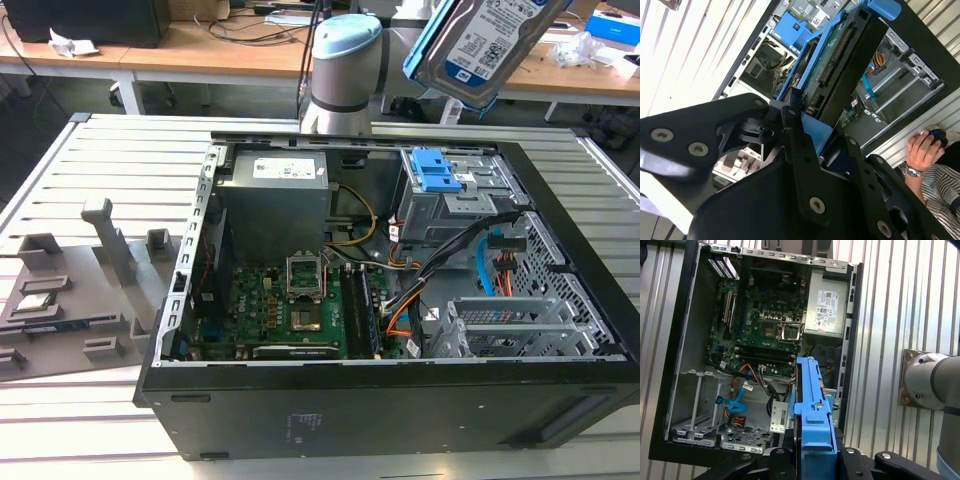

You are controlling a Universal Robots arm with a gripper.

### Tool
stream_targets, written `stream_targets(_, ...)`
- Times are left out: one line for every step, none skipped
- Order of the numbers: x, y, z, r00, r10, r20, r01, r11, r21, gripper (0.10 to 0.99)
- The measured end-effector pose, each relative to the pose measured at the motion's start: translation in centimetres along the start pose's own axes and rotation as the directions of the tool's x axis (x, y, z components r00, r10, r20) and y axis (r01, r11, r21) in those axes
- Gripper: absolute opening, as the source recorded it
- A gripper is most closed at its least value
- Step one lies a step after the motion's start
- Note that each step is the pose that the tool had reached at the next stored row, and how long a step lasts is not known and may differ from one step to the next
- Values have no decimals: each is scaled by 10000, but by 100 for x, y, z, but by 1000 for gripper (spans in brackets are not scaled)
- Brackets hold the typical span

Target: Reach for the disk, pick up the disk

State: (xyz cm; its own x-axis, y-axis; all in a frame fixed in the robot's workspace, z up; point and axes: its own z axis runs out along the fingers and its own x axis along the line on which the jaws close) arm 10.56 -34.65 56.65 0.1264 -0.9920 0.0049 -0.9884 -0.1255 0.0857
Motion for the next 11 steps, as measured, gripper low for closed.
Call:
stream_targets(2, -20, -2, 10000, -1, 0, 1, 10000, -1, 369)
stream_targets(5, -36, -3, 10000, -1, 0, 1, 10000, -2, 369)
stream_targets(7, -53, -4, 10000, 0, 1, 0, 10000, -3, 369)
stream_targets(8, -62, -5, 10000, 0, 1, 0, 10000, -3, 369)
stream_targets(8, -70, -6, 10000, -1, 0, 1, 10000, -3, 369)
stream_targets(8, -71, -6, 10000, 1, -1, -1, 10000, -4, 369)
stream_targets(9, -72, -7, 10000, 1, -1, -1, 10000, -3, 369)
stream_targets(9, -74, -6, 10000, 0, 0, 0, 10000, -3, 369)
stream_targets(9, -75, -6, 10000, 1, 0, -1, 10000, -3, 369)
stream_targets(10, -76, -7, 10000, 0, 0, 0, 10000, -3, 369)
stream_targets(10, -77, -7, 10000, 0, 0, 0, 10000, -3, 369)
